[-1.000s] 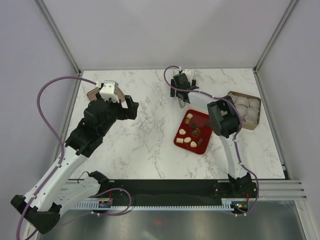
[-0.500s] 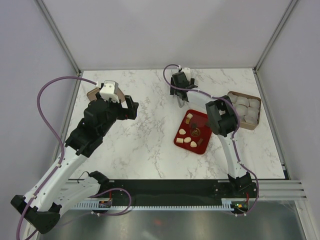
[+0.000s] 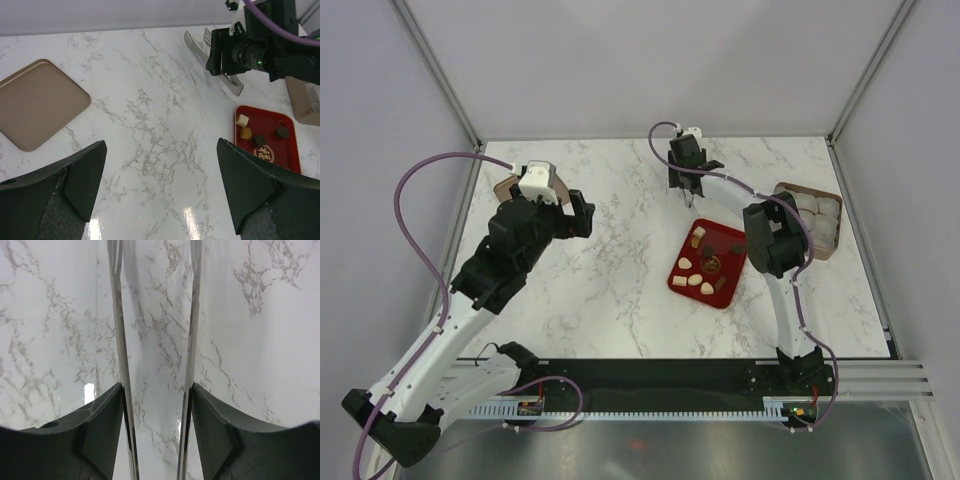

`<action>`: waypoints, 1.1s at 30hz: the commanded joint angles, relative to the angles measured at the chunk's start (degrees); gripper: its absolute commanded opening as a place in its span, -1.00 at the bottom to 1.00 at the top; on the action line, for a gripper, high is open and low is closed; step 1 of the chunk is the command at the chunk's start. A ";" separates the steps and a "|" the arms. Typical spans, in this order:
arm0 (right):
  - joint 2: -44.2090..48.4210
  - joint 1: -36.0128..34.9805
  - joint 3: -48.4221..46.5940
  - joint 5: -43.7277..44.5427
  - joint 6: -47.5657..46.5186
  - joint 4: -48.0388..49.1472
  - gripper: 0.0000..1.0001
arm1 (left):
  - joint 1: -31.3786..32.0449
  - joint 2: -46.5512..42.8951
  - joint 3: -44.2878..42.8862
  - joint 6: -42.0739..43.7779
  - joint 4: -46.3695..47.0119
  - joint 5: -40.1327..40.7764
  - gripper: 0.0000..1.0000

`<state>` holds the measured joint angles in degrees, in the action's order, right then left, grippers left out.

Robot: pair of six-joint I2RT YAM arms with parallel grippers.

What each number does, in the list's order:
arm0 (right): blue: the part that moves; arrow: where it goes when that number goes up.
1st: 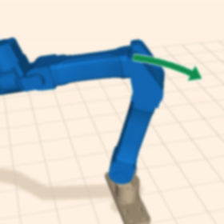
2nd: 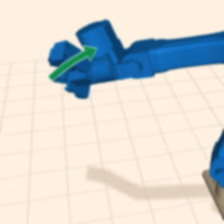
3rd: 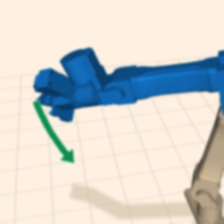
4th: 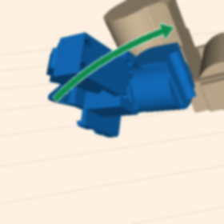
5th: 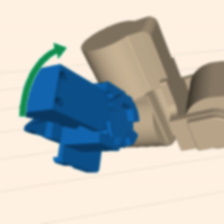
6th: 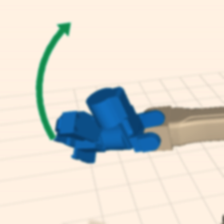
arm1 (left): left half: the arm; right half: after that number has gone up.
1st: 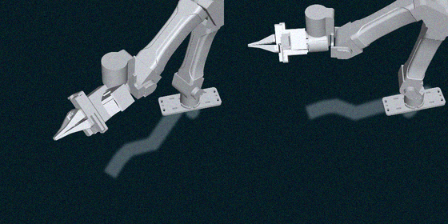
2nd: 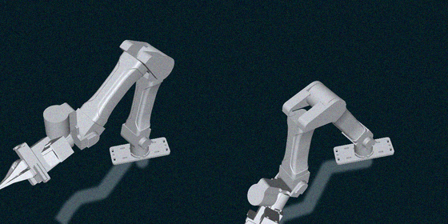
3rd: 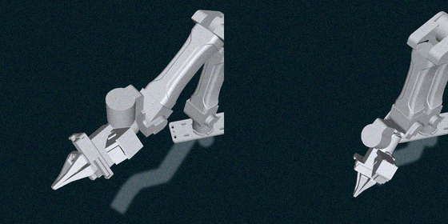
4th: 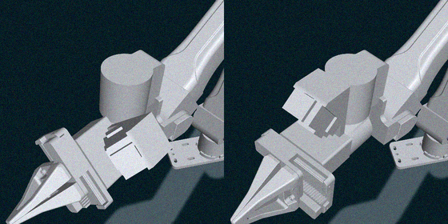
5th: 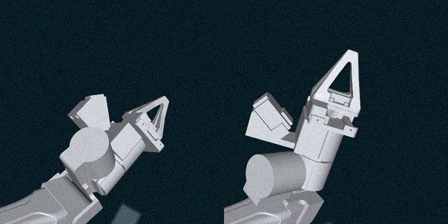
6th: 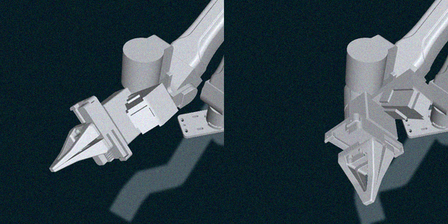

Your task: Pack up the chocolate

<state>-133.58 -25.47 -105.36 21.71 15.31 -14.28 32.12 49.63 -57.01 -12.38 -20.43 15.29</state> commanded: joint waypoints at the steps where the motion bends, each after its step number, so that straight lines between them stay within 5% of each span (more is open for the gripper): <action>1: 9.64 0.16 -0.20 -2.80 -2.74 -3.37 0.22 | -0.13 0.21 0.15 2.19 3.02 2.90 0.98; 13: 29.06 0.16 8.76 -11.60 -3.36 -17.88 0.08 | -0.21 0.12 0.24 2.27 3.02 3.26 0.98; 25: 55.50 0.07 29.68 -13.97 -0.11 -29.13 0.00 | -0.21 0.56 0.32 2.36 3.02 2.55 0.99; 33: 64.05 -0.36 38.82 -18.38 1.39 -33.61 -0.10 | -0.21 0.47 0.32 2.36 3.11 2.46 0.99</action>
<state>-71.02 -25.52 -69.12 5.41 15.66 -45.58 32.12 50.13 -56.80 -11.88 -20.38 16.56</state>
